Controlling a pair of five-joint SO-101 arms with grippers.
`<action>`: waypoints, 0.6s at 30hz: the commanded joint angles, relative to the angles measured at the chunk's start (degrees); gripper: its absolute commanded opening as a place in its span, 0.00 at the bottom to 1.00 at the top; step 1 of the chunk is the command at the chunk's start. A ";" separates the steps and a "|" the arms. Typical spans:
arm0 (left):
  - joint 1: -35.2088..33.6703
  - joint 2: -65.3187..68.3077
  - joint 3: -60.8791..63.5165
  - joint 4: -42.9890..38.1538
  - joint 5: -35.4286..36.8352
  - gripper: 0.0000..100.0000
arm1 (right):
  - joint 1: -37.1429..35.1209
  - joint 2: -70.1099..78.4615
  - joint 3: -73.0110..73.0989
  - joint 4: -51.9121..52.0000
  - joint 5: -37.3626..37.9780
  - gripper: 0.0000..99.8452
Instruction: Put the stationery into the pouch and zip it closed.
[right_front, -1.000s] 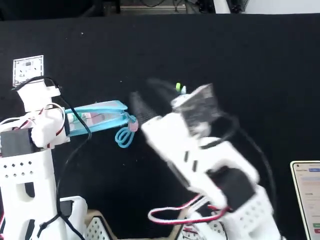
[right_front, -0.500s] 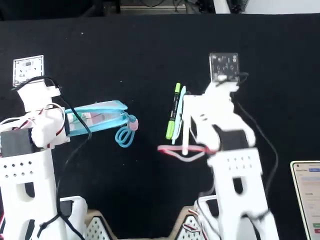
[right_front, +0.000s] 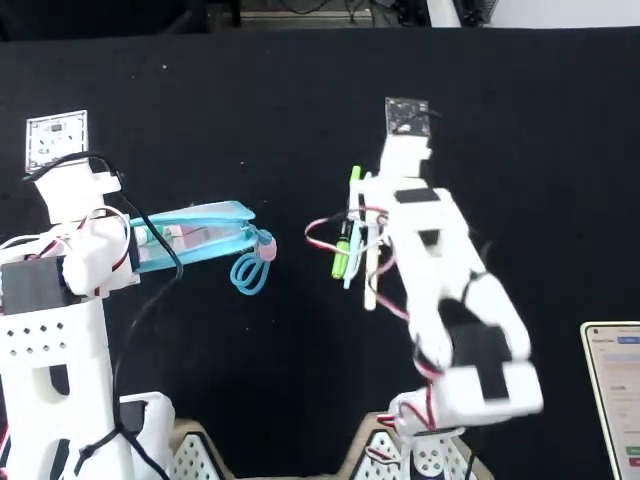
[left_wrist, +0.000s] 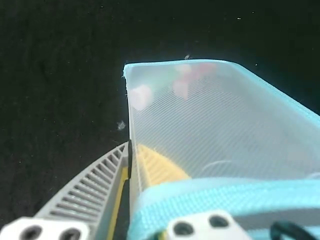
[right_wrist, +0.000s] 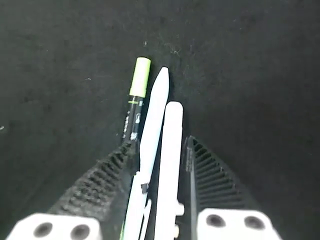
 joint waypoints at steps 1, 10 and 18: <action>-0.48 0.26 0.31 -0.70 0.18 0.03 | 0.97 7.87 -8.75 -1.05 -0.53 0.14; -0.48 0.26 0.31 -0.70 0.18 0.03 | 3.25 10.77 -11.47 -1.05 -0.18 0.14; -0.48 0.26 0.31 -0.70 0.18 0.03 | 4.31 11.12 -11.30 -1.05 -0.18 0.14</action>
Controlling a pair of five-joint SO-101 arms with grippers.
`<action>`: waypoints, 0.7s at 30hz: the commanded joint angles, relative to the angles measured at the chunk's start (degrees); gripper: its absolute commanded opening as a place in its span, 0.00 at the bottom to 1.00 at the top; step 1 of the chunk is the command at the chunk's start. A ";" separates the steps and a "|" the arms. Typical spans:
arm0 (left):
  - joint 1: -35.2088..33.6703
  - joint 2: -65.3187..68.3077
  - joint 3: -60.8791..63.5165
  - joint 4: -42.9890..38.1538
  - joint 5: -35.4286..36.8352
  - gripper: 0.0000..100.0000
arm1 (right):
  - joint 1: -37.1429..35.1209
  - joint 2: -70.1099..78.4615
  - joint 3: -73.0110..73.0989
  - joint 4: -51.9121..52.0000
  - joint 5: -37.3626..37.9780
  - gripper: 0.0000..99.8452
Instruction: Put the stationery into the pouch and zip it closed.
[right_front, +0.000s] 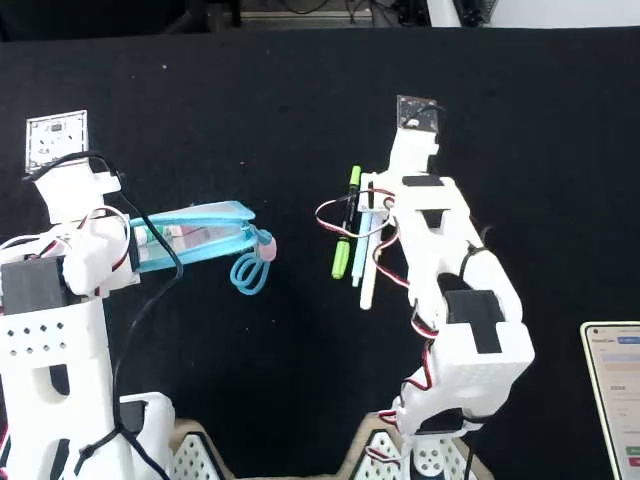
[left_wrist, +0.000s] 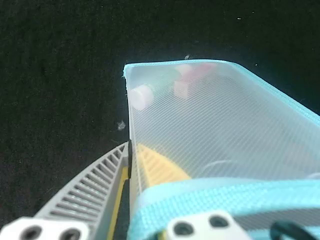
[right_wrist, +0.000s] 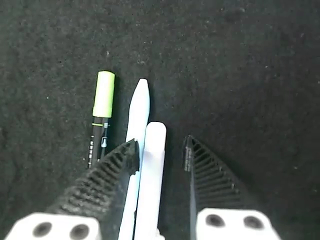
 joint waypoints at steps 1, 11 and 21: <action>-0.48 0.26 0.31 -0.70 0.18 0.03 | 0.79 -0.04 -2.95 -0.97 -0.18 0.14; -0.48 0.26 0.31 -0.70 0.18 0.03 | 2.81 0.04 -4.70 4.13 -0.18 0.14; -0.48 0.26 0.31 -0.70 0.18 0.03 | -1.41 0.04 -3.30 4.13 -0.09 0.14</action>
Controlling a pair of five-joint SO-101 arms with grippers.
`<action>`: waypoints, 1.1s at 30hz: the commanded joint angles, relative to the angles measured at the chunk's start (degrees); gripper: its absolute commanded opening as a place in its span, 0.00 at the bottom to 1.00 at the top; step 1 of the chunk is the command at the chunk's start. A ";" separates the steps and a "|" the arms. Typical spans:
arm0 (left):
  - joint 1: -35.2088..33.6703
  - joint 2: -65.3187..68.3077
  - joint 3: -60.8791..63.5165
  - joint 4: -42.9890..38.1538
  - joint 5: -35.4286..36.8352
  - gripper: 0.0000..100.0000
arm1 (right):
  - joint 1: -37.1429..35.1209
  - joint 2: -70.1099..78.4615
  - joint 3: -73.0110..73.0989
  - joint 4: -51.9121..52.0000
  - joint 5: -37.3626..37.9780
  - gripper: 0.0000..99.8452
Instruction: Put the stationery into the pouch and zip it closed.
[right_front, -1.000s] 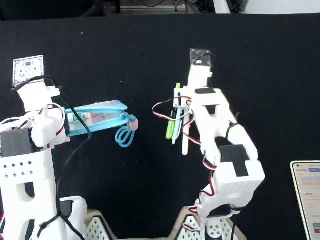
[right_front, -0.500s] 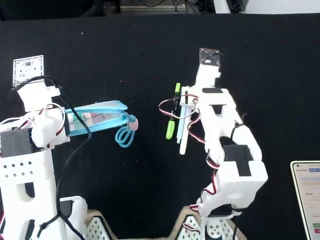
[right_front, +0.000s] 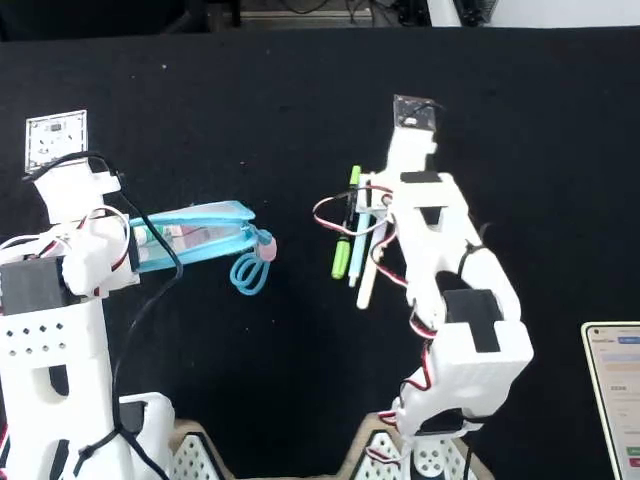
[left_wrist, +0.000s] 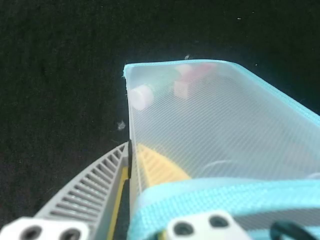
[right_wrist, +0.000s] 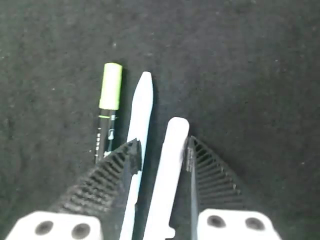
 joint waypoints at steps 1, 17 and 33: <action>-0.48 0.26 0.31 -0.70 0.18 0.03 | -0.62 -0.31 -1.54 0.62 -0.09 0.14; -0.48 0.26 0.31 -0.70 0.18 0.03 | 1.14 -0.31 -2.15 0.62 2.73 0.14; -0.48 0.26 0.31 -0.70 0.18 0.03 | 2.90 13.76 -24.92 23.91 0.70 0.01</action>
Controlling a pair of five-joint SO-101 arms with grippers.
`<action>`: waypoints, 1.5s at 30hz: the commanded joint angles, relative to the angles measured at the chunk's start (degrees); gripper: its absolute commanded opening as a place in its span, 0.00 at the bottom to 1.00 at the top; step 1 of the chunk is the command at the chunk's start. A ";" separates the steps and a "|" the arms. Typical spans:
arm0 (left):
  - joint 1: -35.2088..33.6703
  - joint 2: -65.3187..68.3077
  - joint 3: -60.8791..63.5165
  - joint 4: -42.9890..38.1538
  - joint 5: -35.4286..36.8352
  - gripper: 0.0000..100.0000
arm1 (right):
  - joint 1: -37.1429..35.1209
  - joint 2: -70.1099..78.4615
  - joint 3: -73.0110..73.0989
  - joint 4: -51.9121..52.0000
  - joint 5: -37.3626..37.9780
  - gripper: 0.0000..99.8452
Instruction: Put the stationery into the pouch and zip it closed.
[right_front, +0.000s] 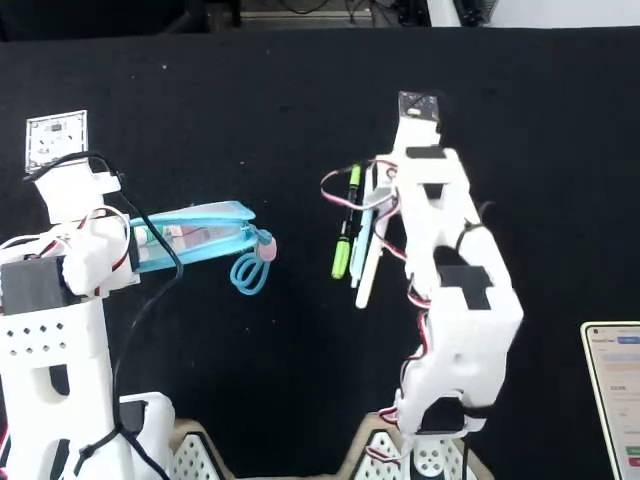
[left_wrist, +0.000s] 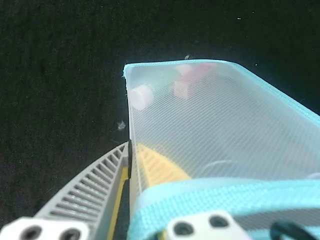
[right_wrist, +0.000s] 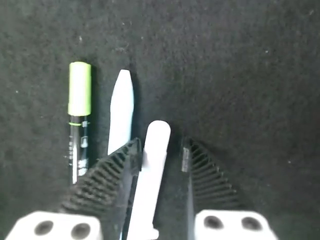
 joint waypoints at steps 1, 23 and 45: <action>-0.48 0.26 0.31 -0.70 0.18 0.03 | 0.70 0.84 -7.60 9.49 1.67 0.01; -0.48 0.26 0.31 -0.70 0.18 0.03 | 2.55 4.70 -17.10 27.60 50.81 0.01; -0.48 0.26 0.31 -0.70 0.18 0.03 | -6.68 -46.73 -16.31 46.24 38.77 0.01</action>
